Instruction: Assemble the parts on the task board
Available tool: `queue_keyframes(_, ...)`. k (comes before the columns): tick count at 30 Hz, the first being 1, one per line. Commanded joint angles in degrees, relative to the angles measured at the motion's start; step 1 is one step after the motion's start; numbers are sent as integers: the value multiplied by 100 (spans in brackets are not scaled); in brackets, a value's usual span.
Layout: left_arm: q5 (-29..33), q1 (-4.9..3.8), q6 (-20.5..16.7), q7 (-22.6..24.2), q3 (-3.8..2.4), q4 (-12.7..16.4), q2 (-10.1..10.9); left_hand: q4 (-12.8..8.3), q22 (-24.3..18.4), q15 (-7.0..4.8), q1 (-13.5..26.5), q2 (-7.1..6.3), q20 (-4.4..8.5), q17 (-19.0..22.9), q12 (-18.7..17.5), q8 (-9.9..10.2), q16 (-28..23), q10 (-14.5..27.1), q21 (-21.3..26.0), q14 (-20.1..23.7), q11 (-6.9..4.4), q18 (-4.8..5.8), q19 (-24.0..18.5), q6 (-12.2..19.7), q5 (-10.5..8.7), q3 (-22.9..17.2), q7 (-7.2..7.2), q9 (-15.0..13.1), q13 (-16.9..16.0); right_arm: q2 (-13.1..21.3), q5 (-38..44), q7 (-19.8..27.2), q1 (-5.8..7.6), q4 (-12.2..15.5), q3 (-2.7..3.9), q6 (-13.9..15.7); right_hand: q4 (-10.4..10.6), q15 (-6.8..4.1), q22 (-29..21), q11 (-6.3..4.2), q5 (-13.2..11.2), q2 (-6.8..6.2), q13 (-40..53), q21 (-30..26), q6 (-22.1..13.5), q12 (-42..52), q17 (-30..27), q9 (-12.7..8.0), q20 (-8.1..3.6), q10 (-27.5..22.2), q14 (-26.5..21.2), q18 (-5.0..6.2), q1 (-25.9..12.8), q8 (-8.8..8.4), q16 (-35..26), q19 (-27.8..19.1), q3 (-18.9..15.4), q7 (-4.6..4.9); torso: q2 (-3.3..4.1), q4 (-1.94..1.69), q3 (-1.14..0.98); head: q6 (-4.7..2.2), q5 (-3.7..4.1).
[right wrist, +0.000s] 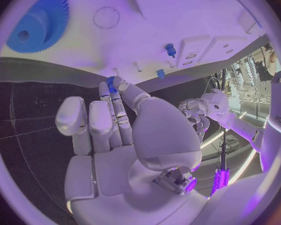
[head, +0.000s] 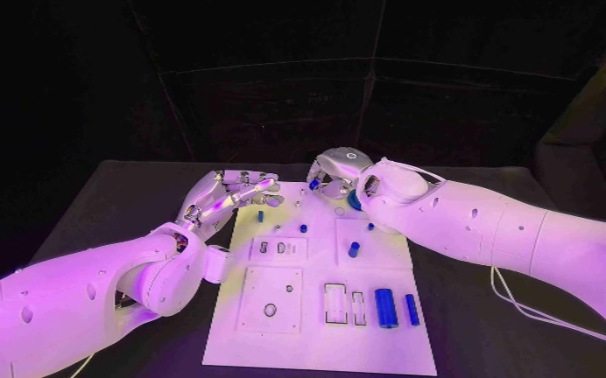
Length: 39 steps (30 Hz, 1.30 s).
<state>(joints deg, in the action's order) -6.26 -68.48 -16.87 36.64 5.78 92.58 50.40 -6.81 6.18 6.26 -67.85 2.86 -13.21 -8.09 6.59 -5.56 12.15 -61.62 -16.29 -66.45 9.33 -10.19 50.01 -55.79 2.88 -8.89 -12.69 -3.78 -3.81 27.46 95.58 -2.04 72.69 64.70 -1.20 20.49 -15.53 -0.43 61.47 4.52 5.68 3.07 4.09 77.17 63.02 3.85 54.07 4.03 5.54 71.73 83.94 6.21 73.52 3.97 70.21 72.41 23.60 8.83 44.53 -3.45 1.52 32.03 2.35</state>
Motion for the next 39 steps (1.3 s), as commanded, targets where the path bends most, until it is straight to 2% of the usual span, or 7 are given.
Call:
queue_keyframes(1,9,-11,86,14,-6,13,-3,-31,-5,25,37,1,-7,-8,-28,21,-30,24,35,6,14,-39,31,3,21,-13,-24,9,9,-57,-42,54,20,-37,5,154,1,18,8,7,24,-57,-6,22,-14,-28,8,8,36,-52,93,-48,22,-17,14,6,21,6,44,-19,8,-8,0)
queue_keyframes(6,9,-16,89,9,-6,3,-6,-31,-5,25,37,1,-7,-8,-28,21,-30,24,35,6,14,-39,31,3,21,-13,-24,9,9,-116,-52,77,32,-66,5,112,8,22,13,10,28,-66,-8,27,-22,-27,7,6,40,-63,92,-49,15,-21,18,3,38,10,70,-37,13,-11,3)
queue_keyframes(16,9,-26,95,0,-6,-6,-20,-39,-11,28,38,4,-10,-10,-38,29,-40,31,41,11,18,-39,29,7,21,-16,-28,9,8,-274,-68,76,42,-206,5,-167,21,27,23,15,30,-79,-10,34,-32,-27,12,5,45,-77,91,-50,1,-25,27,4,56,13,81,-30,10,12,5)
queue_keyframes(29,9,-33,102,-15,-6,-23,-25,-43,-14,30,39,4,-11,-11,-44,33,-46,34,45,13,20,-39,29,9,20,-16,-30,8,8,-345,-60,19,42,-278,4,-382,67,42,9,29,18,-137,-19,35,-76,-31,-30,-2,61,-140,74,-45,-54,-34,22,-26,99,22,92,-31,20,29,-5)
queue_keyframes(33,9,-34,106,-18,-6,-29,-27,-45,-16,31,41,3,-12,-11,-47,35,-48,36,47,13,21,-39,28,11,20,-15,-31,8,8,-366,-51,-13,43,-305,4,-418,133,106,-163,93,6,-270,-57,-43,-244,-45,-239,-25,101,-459,8,-12,-160,-52,-85,-169,144,82,96,-22,14,25,-3)
queue_keyframes(36,9,-35,106,-20,-6,-32,-28,-47,-18,32,42,3,-13,-12,-51,38,-51,39,49,14,23,-39,28,13,20,-15,-33,8,8,-373,-49,-16,43,-318,4,-393,187,178,-790,201,-31,-495,-62,-365,-761,-34,-810,-50,174,-1040,-165,109,-280,-44,-448,-609,67,111,100,-23,15,20,-2)
queue_keyframes(39,9,-35,109,-23,-6,-36,-29,-47,-18,32,42,3,-13,-12,-51,38,-51,39,49,14,23,-39,28,13,20,-15,-33,8,8,-366,-48,-9,43,-311,3,-284,271,237,-1452,256,-58,-651,-42,-774,-1367,14,-1382,-33,239,-1691,-329,231,-225,-29,-849,-1050,-206,46,102,-27,12,19,-3)
